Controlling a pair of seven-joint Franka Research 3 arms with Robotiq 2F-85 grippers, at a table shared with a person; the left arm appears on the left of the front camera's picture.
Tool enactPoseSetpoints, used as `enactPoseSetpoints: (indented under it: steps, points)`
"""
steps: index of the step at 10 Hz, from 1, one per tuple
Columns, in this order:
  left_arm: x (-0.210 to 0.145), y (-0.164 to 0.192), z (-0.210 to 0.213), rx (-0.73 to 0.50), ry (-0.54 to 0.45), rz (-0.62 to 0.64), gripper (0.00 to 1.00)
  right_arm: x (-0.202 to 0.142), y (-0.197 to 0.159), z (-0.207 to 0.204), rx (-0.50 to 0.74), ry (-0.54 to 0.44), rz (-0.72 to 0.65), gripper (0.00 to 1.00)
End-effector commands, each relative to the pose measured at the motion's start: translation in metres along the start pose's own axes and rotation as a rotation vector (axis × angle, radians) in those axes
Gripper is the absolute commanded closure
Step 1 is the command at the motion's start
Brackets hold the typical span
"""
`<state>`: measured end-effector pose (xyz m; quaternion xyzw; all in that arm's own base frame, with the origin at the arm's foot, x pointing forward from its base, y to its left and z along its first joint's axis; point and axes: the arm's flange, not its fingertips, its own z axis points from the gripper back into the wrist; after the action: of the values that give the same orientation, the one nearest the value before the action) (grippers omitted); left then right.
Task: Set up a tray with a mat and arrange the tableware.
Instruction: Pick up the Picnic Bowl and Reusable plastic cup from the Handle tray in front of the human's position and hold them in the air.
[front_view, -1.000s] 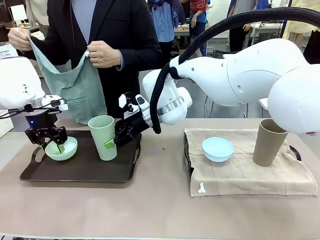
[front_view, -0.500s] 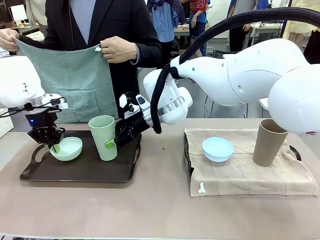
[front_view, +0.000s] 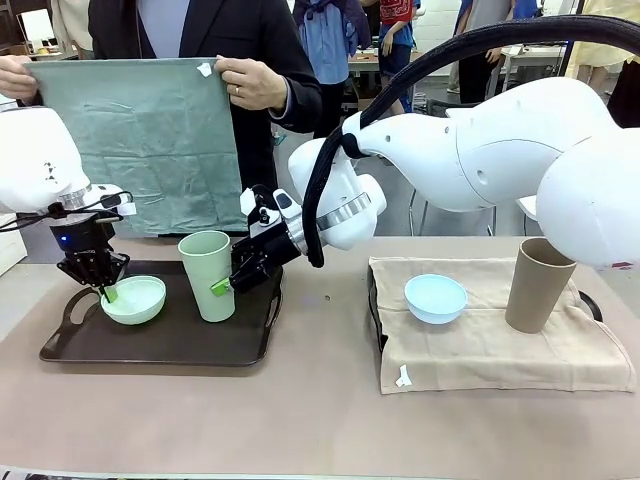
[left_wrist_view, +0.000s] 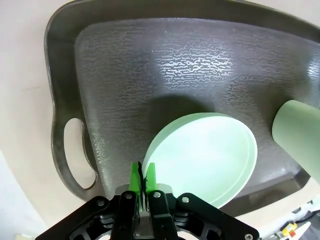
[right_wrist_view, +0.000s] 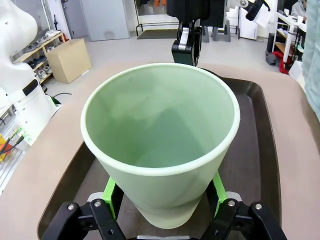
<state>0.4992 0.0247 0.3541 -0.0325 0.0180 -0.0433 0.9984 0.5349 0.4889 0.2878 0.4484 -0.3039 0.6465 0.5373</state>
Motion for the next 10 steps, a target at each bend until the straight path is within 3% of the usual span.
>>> enactPoseSetpoints:
  steps: [1, 4, 6, 7, 8, 10]
  points:
    - [-0.003, -0.005, 0.011, -0.04, 0.012, 0.041, 1.0, 0.006, 0.002, 0.007, 0.022, -0.027, -0.029, 1.0]
    - [-0.019, -0.022, 0.089, -0.116, -0.083, 0.076, 1.0, 0.067, 0.04, 0.05, 0.026, -0.098, 0.061, 1.0]
    - [-0.035, -0.036, 0.146, -0.06, -0.157, 0.05, 1.0, 0.119, 0.07, 0.09, -0.009, -0.124, 0.125, 1.0]
    - [-0.049, -0.043, 0.177, -0.011, -0.18, 0.053, 1.0, 0.151, 0.101, 0.111, -0.043, -0.09, 0.16, 1.0]
    - [-0.062, -0.046, 0.2, 0.021, -0.182, 0.048, 1.0, 0.165, 0.113, 0.125, -0.071, -0.072, 0.173, 1.0]
    - [-0.074, -0.042, 0.215, 0.048, -0.182, 0.099, 1.0, 0.162, 0.114, 0.132, -0.065, -0.06, 0.096, 1.0]
